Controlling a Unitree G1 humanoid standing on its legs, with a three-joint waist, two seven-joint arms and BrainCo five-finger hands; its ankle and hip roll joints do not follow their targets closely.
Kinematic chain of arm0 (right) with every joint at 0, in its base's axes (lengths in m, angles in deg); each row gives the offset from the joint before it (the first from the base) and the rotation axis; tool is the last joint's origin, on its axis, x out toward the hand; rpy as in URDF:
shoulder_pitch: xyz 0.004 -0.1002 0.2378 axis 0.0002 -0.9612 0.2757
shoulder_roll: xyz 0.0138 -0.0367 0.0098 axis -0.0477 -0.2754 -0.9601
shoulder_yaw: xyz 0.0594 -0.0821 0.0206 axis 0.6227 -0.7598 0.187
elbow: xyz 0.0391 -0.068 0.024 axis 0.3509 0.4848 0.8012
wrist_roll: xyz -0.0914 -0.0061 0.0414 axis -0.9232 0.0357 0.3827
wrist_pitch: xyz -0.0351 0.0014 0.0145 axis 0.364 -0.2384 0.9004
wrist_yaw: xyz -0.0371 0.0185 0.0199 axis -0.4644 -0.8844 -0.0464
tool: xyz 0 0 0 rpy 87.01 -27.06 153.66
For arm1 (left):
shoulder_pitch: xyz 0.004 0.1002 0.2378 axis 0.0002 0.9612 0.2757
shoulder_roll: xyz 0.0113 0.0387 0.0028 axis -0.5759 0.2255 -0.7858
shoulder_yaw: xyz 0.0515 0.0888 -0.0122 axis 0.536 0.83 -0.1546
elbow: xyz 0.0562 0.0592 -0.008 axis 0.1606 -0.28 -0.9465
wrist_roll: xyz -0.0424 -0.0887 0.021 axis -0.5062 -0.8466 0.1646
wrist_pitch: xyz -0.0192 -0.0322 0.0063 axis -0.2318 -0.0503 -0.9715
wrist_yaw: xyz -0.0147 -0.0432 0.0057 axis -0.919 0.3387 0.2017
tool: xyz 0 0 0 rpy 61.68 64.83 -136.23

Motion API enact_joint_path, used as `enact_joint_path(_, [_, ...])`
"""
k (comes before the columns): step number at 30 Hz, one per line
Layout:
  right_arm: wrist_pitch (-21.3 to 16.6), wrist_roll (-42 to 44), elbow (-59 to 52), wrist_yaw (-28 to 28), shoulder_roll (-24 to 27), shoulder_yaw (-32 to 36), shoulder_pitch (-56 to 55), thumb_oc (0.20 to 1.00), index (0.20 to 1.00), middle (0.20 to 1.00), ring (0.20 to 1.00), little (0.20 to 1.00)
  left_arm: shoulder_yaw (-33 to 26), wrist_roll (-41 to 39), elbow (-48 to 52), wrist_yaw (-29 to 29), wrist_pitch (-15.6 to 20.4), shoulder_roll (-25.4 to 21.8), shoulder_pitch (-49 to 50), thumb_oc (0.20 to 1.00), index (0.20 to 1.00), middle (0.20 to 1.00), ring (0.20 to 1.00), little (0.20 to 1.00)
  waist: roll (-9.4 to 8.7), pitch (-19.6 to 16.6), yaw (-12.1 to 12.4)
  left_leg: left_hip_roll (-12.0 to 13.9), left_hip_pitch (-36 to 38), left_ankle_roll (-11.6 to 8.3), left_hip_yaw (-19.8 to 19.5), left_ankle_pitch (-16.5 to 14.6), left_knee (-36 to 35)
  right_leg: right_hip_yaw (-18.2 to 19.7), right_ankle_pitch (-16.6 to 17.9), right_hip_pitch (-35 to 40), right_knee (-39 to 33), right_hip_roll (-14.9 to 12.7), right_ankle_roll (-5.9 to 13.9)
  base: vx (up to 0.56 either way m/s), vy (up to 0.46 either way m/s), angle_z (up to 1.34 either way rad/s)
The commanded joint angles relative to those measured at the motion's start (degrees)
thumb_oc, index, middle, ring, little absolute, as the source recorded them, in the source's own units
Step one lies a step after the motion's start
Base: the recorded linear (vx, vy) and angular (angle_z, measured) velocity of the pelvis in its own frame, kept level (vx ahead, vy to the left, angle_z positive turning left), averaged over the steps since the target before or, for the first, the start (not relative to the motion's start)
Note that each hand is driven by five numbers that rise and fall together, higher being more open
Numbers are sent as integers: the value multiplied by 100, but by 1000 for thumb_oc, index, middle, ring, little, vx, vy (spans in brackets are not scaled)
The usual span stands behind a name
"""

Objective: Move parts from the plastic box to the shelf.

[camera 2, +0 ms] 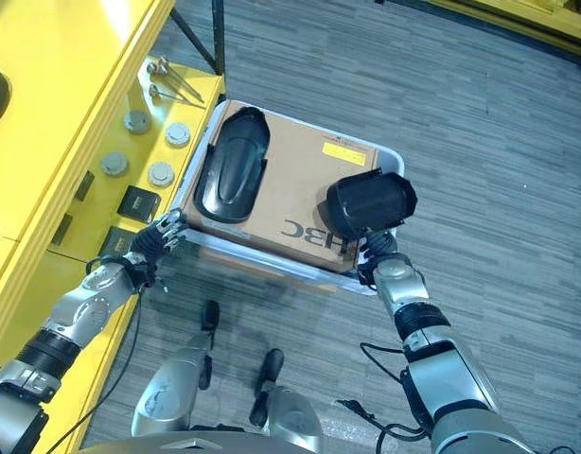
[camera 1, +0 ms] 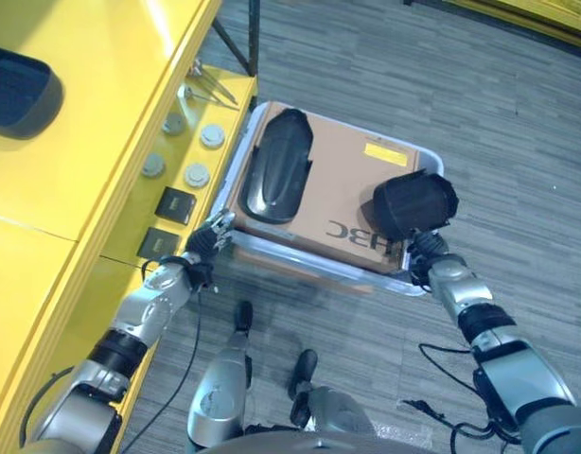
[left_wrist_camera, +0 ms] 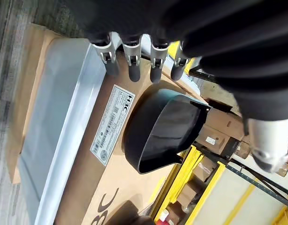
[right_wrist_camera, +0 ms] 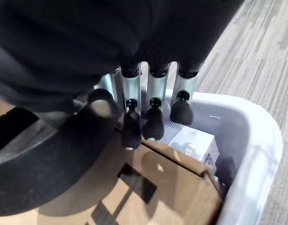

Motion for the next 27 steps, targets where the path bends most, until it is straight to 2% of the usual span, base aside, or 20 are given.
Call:
enact_joint_path(1, [-263,-22,-373,39,525,-200,512,200,200,200,200,200,-139,-125,308,-113,341,161,63,1000,1000,1000,1000,1000,-71,-253,157,100,74,-118,32,-787,624,120,754,-591,-57,-447,425,0,0,0])
enact_joint_path(5, [50,-552,-509,-312,614,-398,767,200,200,200,200,200,-166,-176,343,-177,298,175,169,1000,1000,1000,1000,1000,-104,-223,233,102,90,-125,18,-771,602,72,734,-583,-25,-450,418,6,5,1])
enact_joint_path(13, [226,-752,-299,-721,600,-978,1133,200,200,200,200,200,-91,-145,240,-346,429,46,159,1000,1000,1000,1000,1000,-222,-54,403,87,-75,-131,-61,-789,759,-57,715,-629,67,-447,398,-16,-23,9])
enact_joint_path(22, [321,-1198,-470,-1324,523,-1198,447,200,200,200,200,200,-93,-124,402,-450,464,-20,304,1000,1000,1000,1000,1000,-307,129,389,64,-159,-121,-64,-787,799,-69,720,-690,120,-425,384,-10,-10,4])
enact_joint_path(27, [105,-930,-484,-1000,458,-1064,-48,209,209,209,209,209,-113,-68,451,-420,470,-7,337,1000,1000,1000,1000,1000,-346,200,320,77,-167,-116,-27,-796,820,-25,745,-709,123,-404,379,0,0,0])
